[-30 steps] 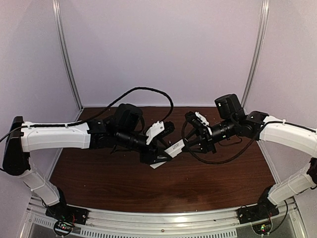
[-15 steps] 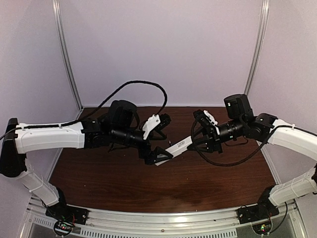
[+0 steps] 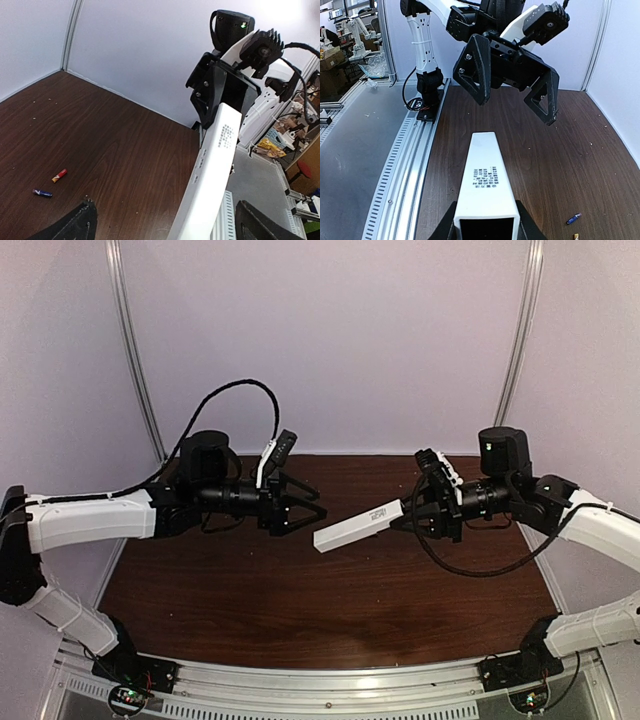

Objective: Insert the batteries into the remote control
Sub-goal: Remove the battery cover from the remote control.

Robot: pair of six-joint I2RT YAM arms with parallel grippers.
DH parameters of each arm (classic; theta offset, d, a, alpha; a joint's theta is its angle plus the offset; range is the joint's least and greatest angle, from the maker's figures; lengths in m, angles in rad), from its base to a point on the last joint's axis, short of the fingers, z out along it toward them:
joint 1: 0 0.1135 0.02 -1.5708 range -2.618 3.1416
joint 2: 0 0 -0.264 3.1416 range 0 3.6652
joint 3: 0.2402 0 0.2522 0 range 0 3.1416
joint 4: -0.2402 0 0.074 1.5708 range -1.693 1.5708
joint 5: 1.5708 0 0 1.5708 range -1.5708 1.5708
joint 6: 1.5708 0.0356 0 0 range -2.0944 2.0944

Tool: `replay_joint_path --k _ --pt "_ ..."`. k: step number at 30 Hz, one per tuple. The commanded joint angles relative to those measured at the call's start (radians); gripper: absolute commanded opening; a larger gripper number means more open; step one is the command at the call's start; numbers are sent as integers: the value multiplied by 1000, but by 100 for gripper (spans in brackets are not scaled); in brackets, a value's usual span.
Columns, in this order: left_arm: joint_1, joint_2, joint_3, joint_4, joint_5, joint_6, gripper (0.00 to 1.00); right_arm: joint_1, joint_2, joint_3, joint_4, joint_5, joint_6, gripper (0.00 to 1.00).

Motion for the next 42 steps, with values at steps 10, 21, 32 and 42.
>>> replay_joint_path --k 10,21,32,42 --pt "17 169 25 465 388 -379 96 -5 -154 -70 157 30 -92 0" --pt "17 217 37 623 463 -532 69 -6 -167 -78 141 84 -165 0" --pt "17 257 49 664 506 -605 62 -5 -171 -78 135 85 -233 0" --pt "17 283 74 628 512 -602 26 -6 -165 -64 96 83 -273 0"
